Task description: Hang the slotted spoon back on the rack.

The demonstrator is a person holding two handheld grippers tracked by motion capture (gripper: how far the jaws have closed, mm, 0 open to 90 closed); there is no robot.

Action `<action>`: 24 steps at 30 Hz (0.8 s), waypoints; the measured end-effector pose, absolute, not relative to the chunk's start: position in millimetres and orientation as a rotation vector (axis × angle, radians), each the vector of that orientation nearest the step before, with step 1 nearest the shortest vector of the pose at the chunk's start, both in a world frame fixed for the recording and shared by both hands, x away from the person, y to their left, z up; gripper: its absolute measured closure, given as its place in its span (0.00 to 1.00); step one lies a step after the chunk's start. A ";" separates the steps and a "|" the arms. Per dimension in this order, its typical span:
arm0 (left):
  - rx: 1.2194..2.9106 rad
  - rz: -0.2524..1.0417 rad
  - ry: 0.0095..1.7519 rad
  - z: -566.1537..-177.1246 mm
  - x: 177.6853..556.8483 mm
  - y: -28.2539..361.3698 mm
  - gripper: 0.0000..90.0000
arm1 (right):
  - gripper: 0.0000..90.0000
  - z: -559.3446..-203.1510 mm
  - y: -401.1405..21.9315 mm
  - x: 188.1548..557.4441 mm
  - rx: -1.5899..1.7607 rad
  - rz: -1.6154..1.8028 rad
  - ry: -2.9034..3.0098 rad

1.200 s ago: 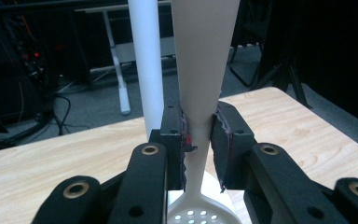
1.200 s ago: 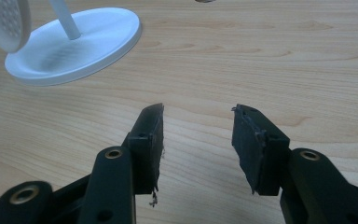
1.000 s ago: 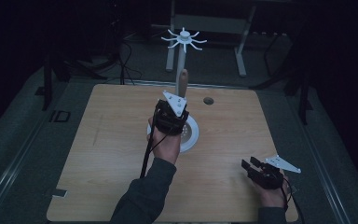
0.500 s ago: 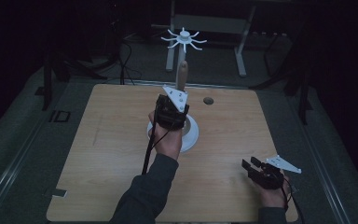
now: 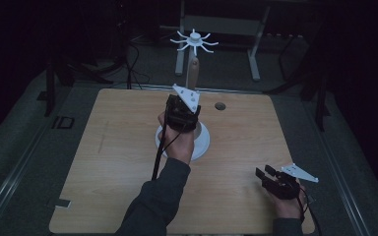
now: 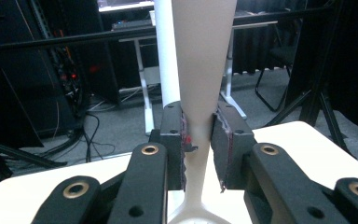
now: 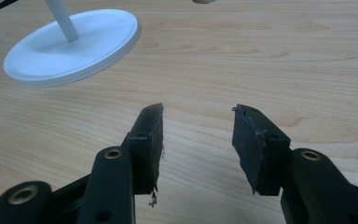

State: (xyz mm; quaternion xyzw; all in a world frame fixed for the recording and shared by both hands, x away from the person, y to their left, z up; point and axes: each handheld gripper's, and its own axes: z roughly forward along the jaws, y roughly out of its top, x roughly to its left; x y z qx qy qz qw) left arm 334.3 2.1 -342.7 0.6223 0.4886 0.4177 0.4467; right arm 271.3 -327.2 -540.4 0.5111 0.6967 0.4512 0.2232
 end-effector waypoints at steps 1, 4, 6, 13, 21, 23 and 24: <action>1.540 1.036 1.208 -341.6 334.9 1.9 0.84 | 0.58 -540.4 -327.3 271.3 1.412 1.246 1.923; 1.540 1.041 1.209 -338.4 336.3 1.0 0.84 | 0.58 -540.3 -327.5 271.2 1.413 1.247 1.922; 1.544 1.042 1.207 -337.8 336.6 1.1 0.84 | 0.58 -540.1 -327.6 271.2 1.414 1.248 1.922; 1.555 1.050 1.219 -335.1 342.0 1.2 0.84 | 0.58 -539.8 -329.4 270.4 1.414 1.250 1.918; 1.563 1.045 1.232 -331.3 348.2 1.1 0.84 | 0.58 -539.8 -329.9 269.9 1.417 1.251 1.916; 1.567 1.040 1.232 -331.2 349.7 0.8 0.84 | 0.58 -539.7 -330.1 269.6 1.416 1.251 1.915; 1.567 1.040 1.232 -331.2 349.7 0.8 0.84 | 0.58 -539.7 -330.1 269.6 1.416 1.251 1.915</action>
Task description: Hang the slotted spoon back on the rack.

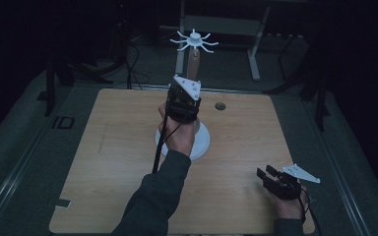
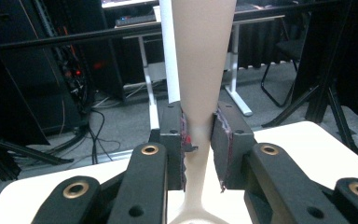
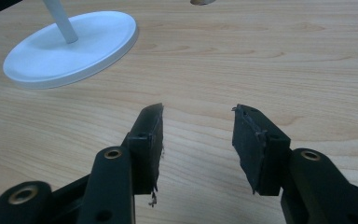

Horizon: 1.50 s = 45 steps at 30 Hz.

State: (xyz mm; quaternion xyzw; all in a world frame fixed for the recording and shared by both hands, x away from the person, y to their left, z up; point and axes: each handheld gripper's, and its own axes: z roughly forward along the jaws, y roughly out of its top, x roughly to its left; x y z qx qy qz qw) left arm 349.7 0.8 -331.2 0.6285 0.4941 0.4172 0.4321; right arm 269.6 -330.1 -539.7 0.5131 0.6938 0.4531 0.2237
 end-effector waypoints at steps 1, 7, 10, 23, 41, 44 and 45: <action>1.566 1.040 1.232 -331.3 350.0 0.6 0.84 | 0.58 -539.7 -330.3 269.6 1.417 1.252 1.914; 1.571 1.031 1.241 -332.7 352.6 1.1 0.84 | 0.58 -539.8 -330.5 269.6 1.418 1.251 1.914; 1.575 1.027 1.244 -333.5 353.7 1.3 0.84 | 0.58 -539.9 -330.5 269.7 1.417 1.251 1.915; 1.587 1.017 1.253 -335.8 357.8 1.2 0.84 | 0.58 -540.3 -330.3 269.7 1.417 1.250 1.918; 1.599 0.999 1.234 -337.5 357.1 0.4 0.82 | 0.58 -540.4 -330.8 269.1 1.419 1.246 1.918; 1.609 0.998 1.227 -337.8 356.7 -0.6 0.81 | 0.58 -540.7 -330.2 269.3 1.419 1.245 1.920; 1.612 0.997 1.227 -338.0 356.6 -0.7 0.81 | 0.57 -540.7 -330.1 269.3 1.417 1.244 1.921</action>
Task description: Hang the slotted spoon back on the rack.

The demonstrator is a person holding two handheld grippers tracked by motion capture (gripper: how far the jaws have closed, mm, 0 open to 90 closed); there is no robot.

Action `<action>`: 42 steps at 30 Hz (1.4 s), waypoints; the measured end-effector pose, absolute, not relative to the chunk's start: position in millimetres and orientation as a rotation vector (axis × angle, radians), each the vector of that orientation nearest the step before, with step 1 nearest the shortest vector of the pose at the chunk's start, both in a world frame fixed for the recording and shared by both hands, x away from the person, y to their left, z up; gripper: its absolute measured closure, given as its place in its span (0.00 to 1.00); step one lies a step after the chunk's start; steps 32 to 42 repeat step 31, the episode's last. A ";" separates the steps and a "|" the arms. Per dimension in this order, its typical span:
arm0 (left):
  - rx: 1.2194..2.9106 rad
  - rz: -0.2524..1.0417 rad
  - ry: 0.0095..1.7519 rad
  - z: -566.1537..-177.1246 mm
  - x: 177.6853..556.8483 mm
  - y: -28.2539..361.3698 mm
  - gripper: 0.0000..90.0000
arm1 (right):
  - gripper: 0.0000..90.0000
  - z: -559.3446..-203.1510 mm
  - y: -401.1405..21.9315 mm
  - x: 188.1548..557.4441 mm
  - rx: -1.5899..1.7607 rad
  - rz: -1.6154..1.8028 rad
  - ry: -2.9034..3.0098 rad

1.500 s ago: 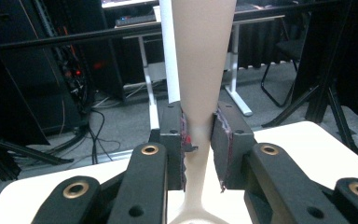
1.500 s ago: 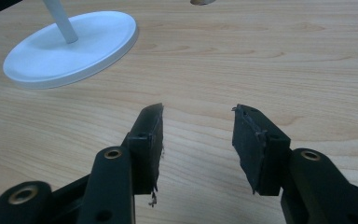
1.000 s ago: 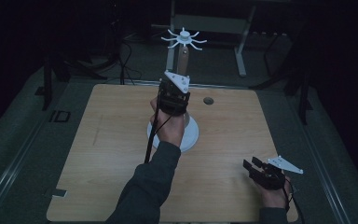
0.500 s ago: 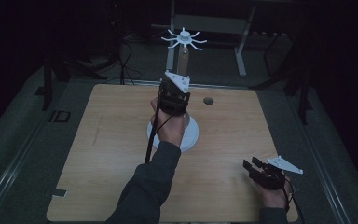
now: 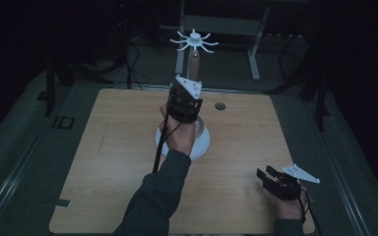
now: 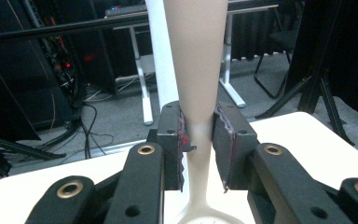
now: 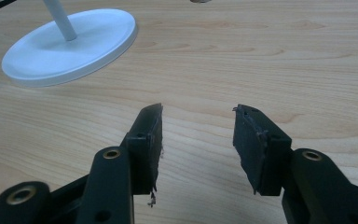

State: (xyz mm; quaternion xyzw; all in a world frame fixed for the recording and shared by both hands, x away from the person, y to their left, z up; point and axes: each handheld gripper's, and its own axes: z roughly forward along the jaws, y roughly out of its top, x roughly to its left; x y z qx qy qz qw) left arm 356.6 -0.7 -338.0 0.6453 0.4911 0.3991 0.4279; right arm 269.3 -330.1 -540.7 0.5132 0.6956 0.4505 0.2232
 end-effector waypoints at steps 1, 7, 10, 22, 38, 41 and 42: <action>1.616 0.993 1.225 -338.2 356.6 -0.9 0.80 | 0.58 -540.7 -330.0 269.3 1.418 1.244 1.920; 1.622 0.987 1.217 -339.5 355.0 -1.9 0.77 | 0.57 -540.8 -330.7 269.2 1.421 1.243 1.920; 1.623 0.986 1.215 -339.6 354.8 -1.6 0.76 | 0.57 -540.8 -330.7 269.1 1.420 1.244 1.920; 1.609 0.953 1.185 -339.5 347.9 4.4 0.58 | 0.56 -541.4 -330.7 269.4 1.421 1.236 1.921; 1.603 0.943 1.188 -338.8 346.4 7.8 0.48 | 0.55 -541.4 -331.2 268.9 1.423 1.232 1.918; 1.603 0.943 1.188 -338.8 346.4 7.8 0.48 | 0.55 -541.4 -331.2 268.9 1.423 1.232 1.918; 1.603 0.943 1.188 -338.8 346.4 7.8 0.48 | 0.55 -541.4 -331.2 268.9 1.423 1.232 1.918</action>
